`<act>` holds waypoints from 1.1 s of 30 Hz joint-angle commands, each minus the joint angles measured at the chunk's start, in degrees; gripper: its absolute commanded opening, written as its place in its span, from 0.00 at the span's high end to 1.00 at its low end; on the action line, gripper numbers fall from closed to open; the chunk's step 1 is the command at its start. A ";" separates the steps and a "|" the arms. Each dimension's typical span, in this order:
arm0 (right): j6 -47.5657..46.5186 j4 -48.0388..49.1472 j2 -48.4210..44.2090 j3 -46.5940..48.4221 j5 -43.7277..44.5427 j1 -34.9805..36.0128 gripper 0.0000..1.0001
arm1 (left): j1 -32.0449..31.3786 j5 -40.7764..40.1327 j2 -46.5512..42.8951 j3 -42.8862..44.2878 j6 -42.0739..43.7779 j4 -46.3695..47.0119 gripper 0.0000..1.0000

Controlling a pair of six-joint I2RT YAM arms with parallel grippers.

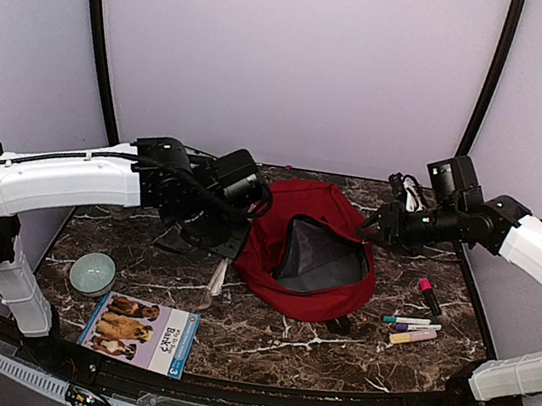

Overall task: Pack the student bag
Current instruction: Pass from the left arm to the right

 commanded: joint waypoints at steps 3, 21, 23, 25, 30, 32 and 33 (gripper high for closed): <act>-1.63 7.27 2.24 3.51 -4.16 4.10 0.41 | -0.25 4.32 -5.93 5.99 8.70 5.64 1.00; -35.58 21.64 -13.11 -8.58 -16.54 4.47 0.07 | -0.16 31.93 -6.38 10.98 27.30 14.44 1.00; -38.42 21.15 -14.07 -9.20 -17.66 4.40 0.05 | -0.16 33.66 -6.96 10.05 28.93 14.88 1.00; -40.81 20.83 -14.49 -9.86 -17.60 4.39 0.05 | -0.16 35.29 -7.64 9.31 30.72 15.00 1.00; -46.08 19.69 -14.75 -10.21 -18.68 4.40 0.06 | -0.16 38.06 -8.57 8.50 34.28 13.61 1.00; -48.55 18.92 -14.37 -9.80 -18.86 4.39 0.06 | -0.16 38.69 -8.45 8.61 35.14 12.93 1.00; -49.44 18.45 -14.11 -9.45 -19.11 4.47 0.07 | -0.16 39.15 -8.45 8.67 35.59 12.71 1.00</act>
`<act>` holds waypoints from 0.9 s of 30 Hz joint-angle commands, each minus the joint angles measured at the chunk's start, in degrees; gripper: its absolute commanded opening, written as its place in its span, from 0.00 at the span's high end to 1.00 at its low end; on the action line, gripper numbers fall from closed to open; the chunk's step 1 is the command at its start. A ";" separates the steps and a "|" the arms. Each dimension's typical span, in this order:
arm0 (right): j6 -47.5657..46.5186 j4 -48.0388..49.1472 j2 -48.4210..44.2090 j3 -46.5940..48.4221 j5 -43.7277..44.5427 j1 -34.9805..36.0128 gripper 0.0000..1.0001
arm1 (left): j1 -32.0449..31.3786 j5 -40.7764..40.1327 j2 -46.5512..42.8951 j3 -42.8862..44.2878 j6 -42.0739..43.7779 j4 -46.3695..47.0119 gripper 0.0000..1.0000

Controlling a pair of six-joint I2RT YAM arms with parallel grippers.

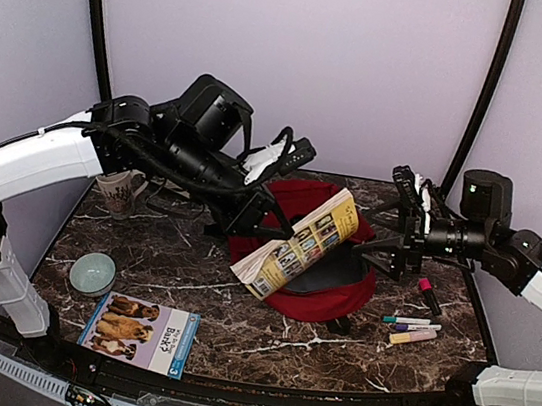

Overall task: Pack the student bag
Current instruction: Pass from the left arm to the right

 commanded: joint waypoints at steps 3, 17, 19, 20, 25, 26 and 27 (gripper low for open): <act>-8.09 1.38 1.32 0.98 -3.44 0.38 0.07 | -0.14 4.96 -3.21 -0.23 4.93 -0.14 1.00; -16.89 -9.59 10.09 9.79 -15.02 0.29 0.36 | -0.09 5.84 -1.52 0.18 7.56 2.39 1.00; -18.46 -10.30 9.92 8.83 -15.26 0.08 0.61 | 0.00 5.90 -1.00 0.02 7.82 3.14 1.00; -18.77 -9.72 9.53 8.06 -15.40 -0.19 0.76 | 0.13 5.95 -0.72 0.03 7.96 3.30 1.00; -14.94 -4.52 8.05 4.50 -16.94 -1.99 1.00 | 0.54 6.47 0.61 0.43 8.50 3.74 1.00; -14.23 -3.66 7.58 3.94 -16.96 -2.16 1.00 | 0.54 6.35 0.83 0.77 8.61 3.63 1.00; -13.71 -3.09 7.20 3.46 -16.91 -2.23 1.00 | 0.55 6.08 1.17 1.38 8.81 3.49 1.00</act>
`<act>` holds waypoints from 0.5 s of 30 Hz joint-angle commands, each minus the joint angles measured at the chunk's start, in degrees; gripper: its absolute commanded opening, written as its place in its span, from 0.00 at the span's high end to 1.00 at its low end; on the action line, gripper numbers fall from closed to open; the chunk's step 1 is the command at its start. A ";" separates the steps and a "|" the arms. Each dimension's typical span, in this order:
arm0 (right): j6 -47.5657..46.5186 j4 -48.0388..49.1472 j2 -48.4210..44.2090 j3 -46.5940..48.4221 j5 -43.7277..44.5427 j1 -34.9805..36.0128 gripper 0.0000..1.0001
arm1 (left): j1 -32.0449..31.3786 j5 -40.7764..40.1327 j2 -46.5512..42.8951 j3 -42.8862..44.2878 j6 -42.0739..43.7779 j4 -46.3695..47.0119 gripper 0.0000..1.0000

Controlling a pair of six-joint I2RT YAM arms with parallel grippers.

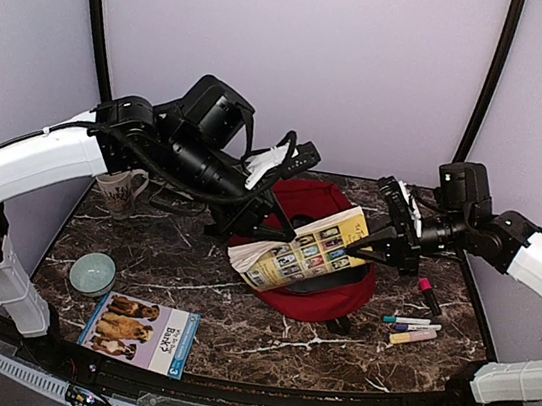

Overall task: Pack the student bag
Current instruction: Pass from the left arm to the right

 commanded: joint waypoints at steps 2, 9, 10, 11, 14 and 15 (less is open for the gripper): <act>3.48 5.00 -2.46 -2.30 -0.63 -0.97 1.00 | -0.35 0.24 1.61 2.84 1.31 2.40 0.98; 5.94 5.51 -7.45 -4.42 3.71 -1.45 1.00 | -0.35 -6.98 0.97 1.47 -0.67 2.60 0.32; 6.16 5.58 -8.27 -5.02 4.58 -1.57 1.00 | -0.35 -7.69 0.80 1.03 -1.00 2.72 0.12; 6.43 5.54 -9.22 -5.38 5.58 -1.68 1.00 | -0.36 -8.39 0.71 0.93 -1.28 2.77 0.03; 7.01 4.28 -12.26 -5.71 8.87 -2.10 1.00 | -0.35 -13.02 0.43 1.19 -1.69 2.69 0.01; 7.21 3.82 -13.23 -5.86 10.08 -2.21 1.00 | -0.36 -14.14 0.32 0.97 -1.71 2.73 0.01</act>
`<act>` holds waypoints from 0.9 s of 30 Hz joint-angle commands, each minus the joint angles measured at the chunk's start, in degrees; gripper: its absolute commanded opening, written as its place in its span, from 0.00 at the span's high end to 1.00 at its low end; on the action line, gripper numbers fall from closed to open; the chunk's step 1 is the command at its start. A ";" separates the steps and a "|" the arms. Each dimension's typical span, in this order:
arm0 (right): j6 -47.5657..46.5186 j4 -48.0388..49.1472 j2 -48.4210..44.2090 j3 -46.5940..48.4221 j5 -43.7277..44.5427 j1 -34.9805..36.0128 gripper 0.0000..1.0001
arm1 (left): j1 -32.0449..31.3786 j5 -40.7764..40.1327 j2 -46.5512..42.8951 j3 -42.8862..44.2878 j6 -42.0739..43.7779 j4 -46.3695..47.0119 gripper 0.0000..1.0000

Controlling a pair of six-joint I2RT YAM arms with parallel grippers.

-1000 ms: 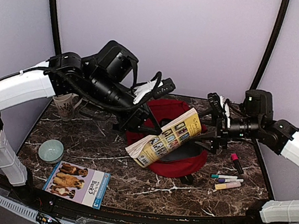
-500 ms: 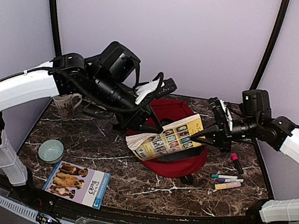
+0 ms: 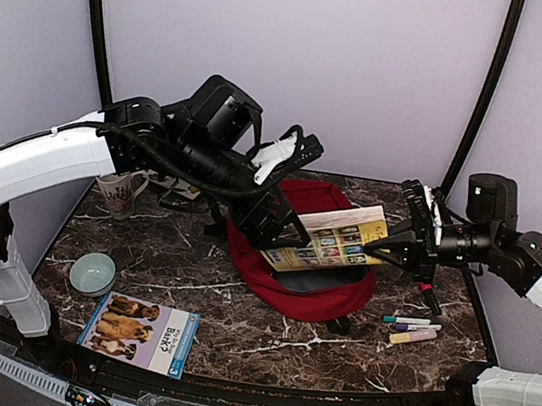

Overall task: Pack the student bag
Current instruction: Pass from the left arm to the right, then pick up the largest pocket of the bag from the student bag.

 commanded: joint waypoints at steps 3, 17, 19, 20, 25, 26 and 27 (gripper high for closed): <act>3.05 1.07 -6.94 -1.23 10.82 -0.87 1.00 | -0.25 -13.93 -1.86 0.01 -0.94 -0.19 0.02; 9.76 -6.41 -15.56 -1.82 34.47 -0.86 1.00 | 8.70 -8.56 8.09 4.91 -10.66 -2.00 0.06; 11.17 -6.18 -17.20 -2.42 34.79 -0.86 1.00 | 9.39 -8.56 11.55 8.09 -10.23 -3.27 0.07; 12.14 -5.86 -17.81 -2.97 34.86 -0.86 1.00 | 9.91 -8.03 13.38 9.71 -10.41 -3.78 0.10; 18.66 -4.32 -18.75 -6.17 36.26 -0.84 1.00 | 11.97 -4.77 20.47 11.44 -13.17 -0.30 0.21; 19.56 -3.96 -19.03 -6.68 35.29 -0.83 1.00 | 12.28 -5.07 21.51 11.75 -13.49 -0.11 0.23; 20.59 -3.45 -19.53 -7.31 34.81 -0.83 1.00 | 12.62 -5.22 22.59 12.08 -13.87 -0.04 0.24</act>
